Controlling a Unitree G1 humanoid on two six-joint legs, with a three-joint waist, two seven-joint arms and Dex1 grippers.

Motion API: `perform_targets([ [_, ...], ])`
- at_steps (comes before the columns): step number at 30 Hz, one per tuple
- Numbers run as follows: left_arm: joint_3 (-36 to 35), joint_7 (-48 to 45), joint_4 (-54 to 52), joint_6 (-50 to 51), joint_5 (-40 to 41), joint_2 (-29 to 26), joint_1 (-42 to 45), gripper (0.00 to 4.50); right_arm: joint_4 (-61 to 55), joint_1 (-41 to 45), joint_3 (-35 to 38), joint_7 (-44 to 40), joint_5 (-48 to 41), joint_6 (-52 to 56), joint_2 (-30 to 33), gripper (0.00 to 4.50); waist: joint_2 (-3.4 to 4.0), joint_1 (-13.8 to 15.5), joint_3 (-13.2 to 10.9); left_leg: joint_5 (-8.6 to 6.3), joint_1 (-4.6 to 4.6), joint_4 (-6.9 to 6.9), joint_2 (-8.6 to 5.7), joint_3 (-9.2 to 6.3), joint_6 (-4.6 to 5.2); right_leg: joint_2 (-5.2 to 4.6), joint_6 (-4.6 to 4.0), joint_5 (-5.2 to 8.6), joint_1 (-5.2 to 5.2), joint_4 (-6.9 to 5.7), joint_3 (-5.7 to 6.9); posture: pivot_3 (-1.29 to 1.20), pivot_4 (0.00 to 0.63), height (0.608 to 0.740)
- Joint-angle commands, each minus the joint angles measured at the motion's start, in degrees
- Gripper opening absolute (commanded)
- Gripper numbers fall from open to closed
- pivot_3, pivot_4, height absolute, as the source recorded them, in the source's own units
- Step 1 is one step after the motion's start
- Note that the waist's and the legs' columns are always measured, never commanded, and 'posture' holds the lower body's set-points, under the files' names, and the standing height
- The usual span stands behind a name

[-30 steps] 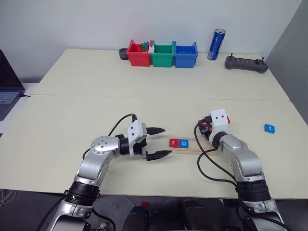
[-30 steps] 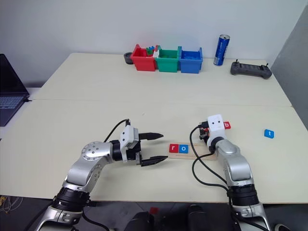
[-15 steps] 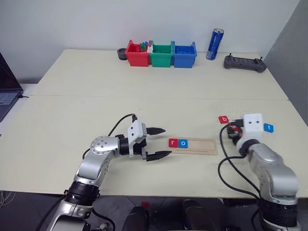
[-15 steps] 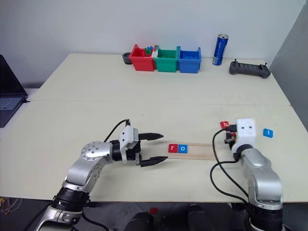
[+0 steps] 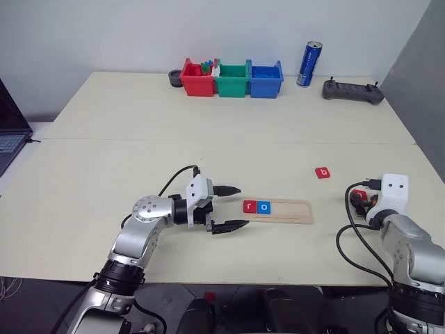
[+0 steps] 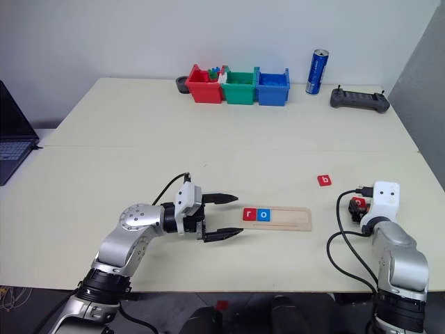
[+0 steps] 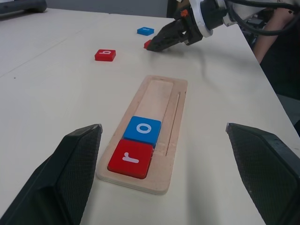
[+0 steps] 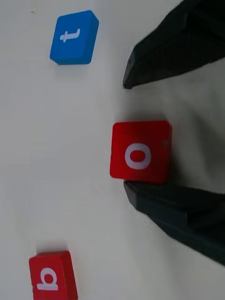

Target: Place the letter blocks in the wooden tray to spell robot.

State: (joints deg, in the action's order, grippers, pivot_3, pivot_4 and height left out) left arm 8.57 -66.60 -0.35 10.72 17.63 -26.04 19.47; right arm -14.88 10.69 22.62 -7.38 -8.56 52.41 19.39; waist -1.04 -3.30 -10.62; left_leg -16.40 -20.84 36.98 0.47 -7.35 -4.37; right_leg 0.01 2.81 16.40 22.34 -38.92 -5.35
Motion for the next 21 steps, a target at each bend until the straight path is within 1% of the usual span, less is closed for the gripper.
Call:
perform_targets([
  [1, -0.3, 0.2, -1.2, -0.9, 0.8, -0.3, 0.2, 4.5, -1.6, 1.3, 0.3, 0.0, -0.4, -2.0, 1.3, 4.46, 0.0, 0.0, 0.0, 0.0, 0.0, 0.0, 0.0, 0.0, 0.0, 0.0, 0.0, 0.0, 0.0, 0.0, 0.0, 0.0, 0.15, 0.74],
  [6, -0.5, 0.3, -1.5, -1.1, 0.9, -0.5, -0.3, 4.5, -6.7, 4.4, -1.7, -0.6, -2.4, -0.7, 0.3, 4.46, 0.09, -0.1, -0.1, 0.0, 0.0, -0.01, 0.0, 0.02, 0.0, 0.0, 0.0, 0.0, 0.01, 0.0, -0.03, 0.0, 0.15, 0.74],
  [10, -0.3, 0.5, -1.8, -1.0, 0.8, -0.4, -0.5, 4.5, -7.1, 6.6, -5.9, -0.9, -3.2, -0.8, -1.7, 4.46, 0.09, -0.1, -0.1, 0.0, 0.0, -0.01, 0.01, -0.02, 0.0, 0.02, 0.0, 0.0, 0.01, 0.0, 0.0, 0.0, 0.15, 0.74],
  [15, -0.2, 0.4, -2.3, -0.8, 1.0, -0.7, -0.5, 4.5, 0.1, 6.7, -10.5, -1.4, -1.0, -6.4, -2.4, 4.46, 0.09, 0.1, -0.1, 0.0, -0.05, -0.01, -0.02, -0.02, 0.0, -0.03, 0.0, 0.0, 0.01, 0.06, 0.02, 0.0, 0.15, 0.74],
  [21, -0.3, 0.5, -3.1, -0.3, 1.2, -1.3, -0.9, 4.5, 10.0, 10.1, -10.4, -0.4, -0.9, -12.1, -2.9, 4.46, 0.11, 0.0, -0.1, 0.0, -0.04, -0.01, -0.02, -0.01, 0.0, -0.03, 0.0, 0.0, 0.03, 0.04, 0.01, 0.0, 0.15, 0.74],
])
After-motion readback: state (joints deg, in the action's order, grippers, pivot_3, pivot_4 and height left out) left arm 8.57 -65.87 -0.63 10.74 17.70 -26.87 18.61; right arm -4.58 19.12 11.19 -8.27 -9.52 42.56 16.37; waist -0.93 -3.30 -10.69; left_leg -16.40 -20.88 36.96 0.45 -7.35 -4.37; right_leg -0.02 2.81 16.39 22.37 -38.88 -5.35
